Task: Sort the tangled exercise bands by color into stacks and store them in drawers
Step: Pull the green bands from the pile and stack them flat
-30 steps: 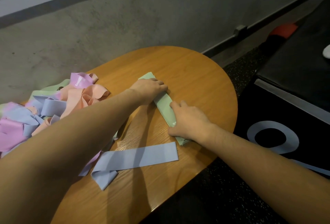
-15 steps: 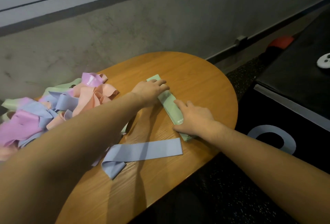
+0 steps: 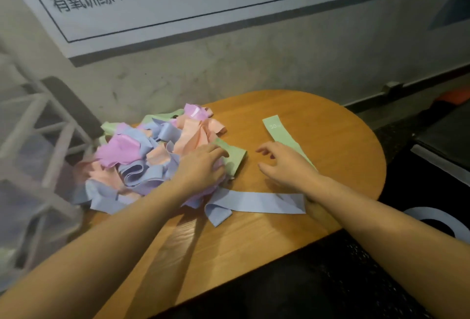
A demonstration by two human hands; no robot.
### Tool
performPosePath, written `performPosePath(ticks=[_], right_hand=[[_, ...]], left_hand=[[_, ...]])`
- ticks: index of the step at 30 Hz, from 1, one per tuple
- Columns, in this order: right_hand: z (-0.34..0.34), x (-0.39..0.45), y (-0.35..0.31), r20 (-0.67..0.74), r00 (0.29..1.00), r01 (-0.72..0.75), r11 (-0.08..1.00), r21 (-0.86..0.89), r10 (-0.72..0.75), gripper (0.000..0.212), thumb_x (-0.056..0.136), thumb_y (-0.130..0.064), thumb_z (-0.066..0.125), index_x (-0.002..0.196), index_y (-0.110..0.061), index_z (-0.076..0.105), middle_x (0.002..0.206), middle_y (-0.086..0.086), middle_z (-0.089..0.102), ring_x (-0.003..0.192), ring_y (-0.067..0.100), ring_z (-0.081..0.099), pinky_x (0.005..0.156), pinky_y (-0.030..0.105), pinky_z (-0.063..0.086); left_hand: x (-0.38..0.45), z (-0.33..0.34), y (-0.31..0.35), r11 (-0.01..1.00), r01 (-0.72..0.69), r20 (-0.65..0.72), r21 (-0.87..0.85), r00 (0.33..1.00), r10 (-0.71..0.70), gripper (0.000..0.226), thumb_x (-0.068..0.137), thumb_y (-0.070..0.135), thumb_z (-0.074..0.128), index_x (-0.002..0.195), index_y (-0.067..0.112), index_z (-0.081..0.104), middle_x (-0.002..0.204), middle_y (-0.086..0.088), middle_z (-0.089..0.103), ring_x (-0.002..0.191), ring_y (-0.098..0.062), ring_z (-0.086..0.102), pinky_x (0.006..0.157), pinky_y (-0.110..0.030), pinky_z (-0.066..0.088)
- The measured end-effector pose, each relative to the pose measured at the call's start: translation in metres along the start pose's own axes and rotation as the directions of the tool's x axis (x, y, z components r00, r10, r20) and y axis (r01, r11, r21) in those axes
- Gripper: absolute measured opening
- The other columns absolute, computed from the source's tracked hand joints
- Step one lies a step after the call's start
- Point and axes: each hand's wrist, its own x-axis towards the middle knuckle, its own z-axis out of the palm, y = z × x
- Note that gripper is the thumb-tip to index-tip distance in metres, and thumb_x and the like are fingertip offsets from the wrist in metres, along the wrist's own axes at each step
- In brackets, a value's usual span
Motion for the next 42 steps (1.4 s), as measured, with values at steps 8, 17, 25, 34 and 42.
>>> performPosePath(ticks=[8, 17, 25, 34, 42], right_hand=[[0.034, 0.009, -0.032, 0.116, 0.988, 0.102, 0.995, 0.008, -0.102, 0.024, 0.092, -0.019, 0.061, 0.115, -0.023, 0.069, 0.114, -0.003, 0.068, 0.101, 0.012, 0.061, 0.084, 0.024, 0.047], [0.034, 0.048, -0.020, 0.120, 0.977, 0.199, 0.957, -0.211, -0.177, 0.041, 0.087, -0.018, 0.065, 0.128, -0.024, 0.060, 0.132, -0.003, 0.059, 0.122, 0.019, 0.050, 0.100, 0.030, 0.041], [0.038, 0.083, -0.021, 0.418, 0.887, 0.369, 0.845, -0.388, -0.195, 0.075, 0.083, -0.035, 0.072, 0.150, -0.034, 0.036, 0.156, -0.009, 0.039, 0.149, 0.016, 0.026, 0.123, 0.042, 0.019], [0.031, 0.076, -0.006, 0.324, 0.903, 0.360, 0.908, -0.215, -0.282, 0.044, 0.078, -0.049, 0.078, 0.117, -0.031, 0.067, 0.110, -0.011, 0.066, 0.100, 0.013, 0.054, 0.088, 0.034, 0.043], [0.037, 0.034, -0.016, 0.145, 0.971, 0.145, 0.948, 0.282, -0.191, 0.013, 0.083, -0.036, 0.080, 0.091, -0.039, 0.071, 0.087, -0.022, 0.069, 0.084, 0.001, 0.061, 0.069, 0.020, 0.047]], left_hand=[[-0.065, 0.008, -0.043, 0.998, 0.055, -0.078, -0.040, 0.995, -0.058, 0.035, 0.087, 0.038, 0.056, 0.116, 0.022, 0.069, 0.121, 0.001, 0.066, 0.107, -0.023, 0.063, 0.088, -0.041, 0.052], [-0.048, 0.019, -0.038, 0.989, -0.025, -0.240, -0.148, 0.971, -0.012, 0.046, 0.091, 0.053, 0.052, 0.121, 0.021, 0.066, 0.136, 0.001, 0.058, 0.131, -0.018, 0.046, 0.109, -0.039, 0.036], [-0.020, 0.050, -0.027, 0.989, -0.136, -0.128, -0.065, 0.984, 0.127, 0.065, 0.087, 0.058, 0.059, 0.144, 0.029, 0.049, 0.153, 0.003, 0.043, 0.143, -0.017, 0.035, 0.122, -0.043, 0.013], [-0.040, 0.076, -0.052, 0.973, -0.047, -0.298, -0.226, 0.954, -0.023, 0.039, 0.100, 0.026, 0.055, 0.139, 0.028, 0.058, 0.110, 0.002, 0.062, 0.103, -0.020, 0.058, 0.090, -0.042, 0.049], [-0.045, 0.074, -0.048, 0.975, -0.085, -0.331, -0.208, 0.943, 0.011, 0.048, 0.098, 0.018, 0.053, 0.145, 0.023, 0.049, 0.143, -0.006, 0.050, 0.122, -0.022, 0.054, 0.097, -0.035, 0.043]])
